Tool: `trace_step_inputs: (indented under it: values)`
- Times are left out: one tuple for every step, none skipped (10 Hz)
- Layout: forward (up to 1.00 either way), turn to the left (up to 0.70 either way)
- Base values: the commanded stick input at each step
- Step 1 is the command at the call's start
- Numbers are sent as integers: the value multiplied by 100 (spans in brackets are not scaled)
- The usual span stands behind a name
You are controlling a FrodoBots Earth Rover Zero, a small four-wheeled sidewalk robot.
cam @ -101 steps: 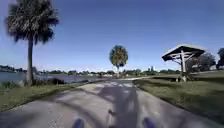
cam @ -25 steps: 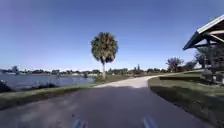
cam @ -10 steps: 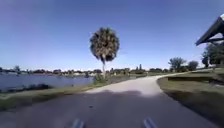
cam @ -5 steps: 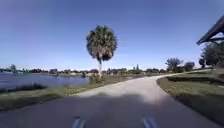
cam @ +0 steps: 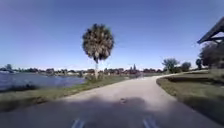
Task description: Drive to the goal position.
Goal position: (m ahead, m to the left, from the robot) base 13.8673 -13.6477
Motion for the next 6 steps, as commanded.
trace_step_inputs:
  values:
    - [85,0]
    - [85,0]
    - [85,0]
    - [85,0]
    - [85,0]
    - [85,0]
